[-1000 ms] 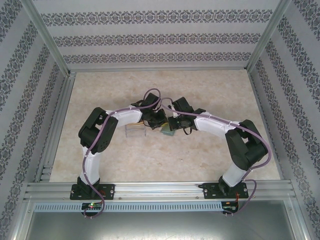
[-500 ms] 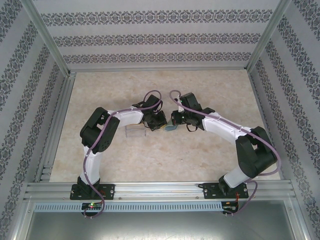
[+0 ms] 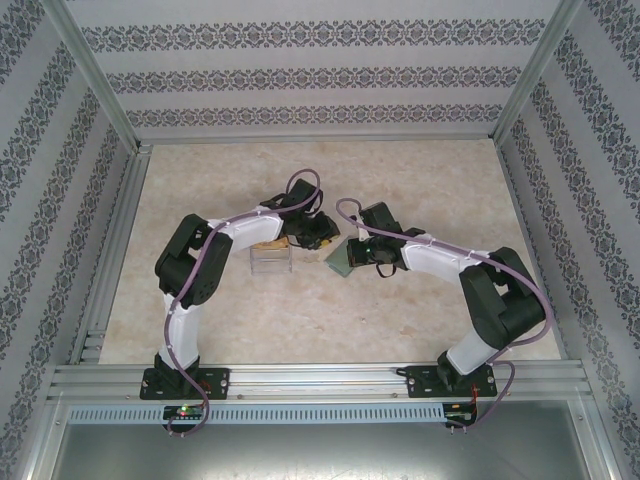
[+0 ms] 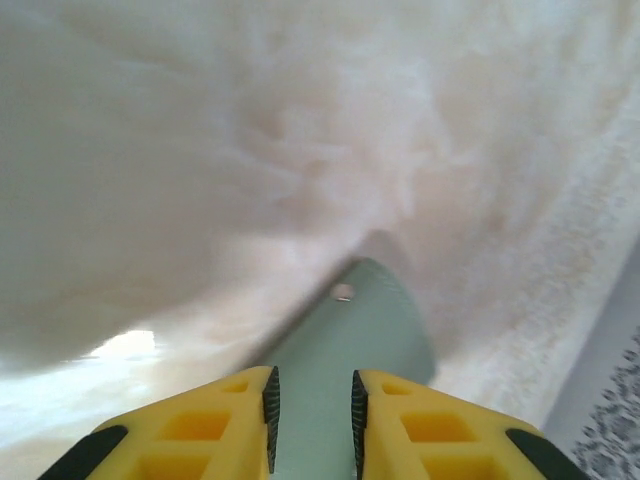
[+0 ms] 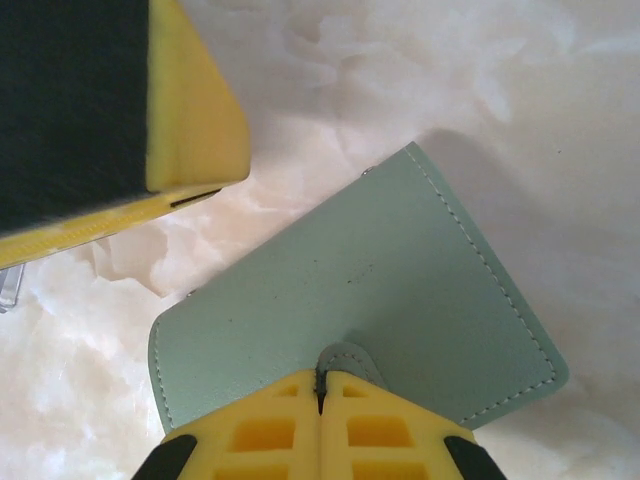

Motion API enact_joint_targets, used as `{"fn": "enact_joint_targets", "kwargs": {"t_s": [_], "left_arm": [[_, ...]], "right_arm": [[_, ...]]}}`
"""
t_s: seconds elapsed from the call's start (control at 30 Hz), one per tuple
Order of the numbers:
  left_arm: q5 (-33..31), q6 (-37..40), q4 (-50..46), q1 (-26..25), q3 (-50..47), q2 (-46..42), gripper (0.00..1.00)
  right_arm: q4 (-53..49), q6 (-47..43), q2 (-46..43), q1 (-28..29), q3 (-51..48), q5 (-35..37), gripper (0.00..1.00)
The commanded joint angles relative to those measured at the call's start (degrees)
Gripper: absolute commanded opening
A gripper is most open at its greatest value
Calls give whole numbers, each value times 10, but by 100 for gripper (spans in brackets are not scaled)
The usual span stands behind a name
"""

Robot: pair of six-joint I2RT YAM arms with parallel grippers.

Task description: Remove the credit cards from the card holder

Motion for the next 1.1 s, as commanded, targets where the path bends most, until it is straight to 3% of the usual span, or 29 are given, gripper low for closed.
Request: {"fn": "enact_joint_targets", "kwargs": {"t_s": [0.0, 0.17, 0.5, 0.83, 1.07], "left_arm": [[51, -22, 50, 1, 26, 13, 29], [91, -43, 84, -10, 41, 53, 25], [92, -50, 31, -33, 49, 116, 0], [9, -6, -158, -38, 97, 163, 0], [-12, 4, -195, -38, 109, 188, 0]], "right_arm": [[27, -14, 8, -5, -11, -7, 0], [38, -11, 6, -12, -18, -14, 0], [49, -2, 2, -22, -24, -26, 0], [37, 14, -55, -40, -42, 18, 0], [6, 29, -120, -64, -82, 71, 0]]}}
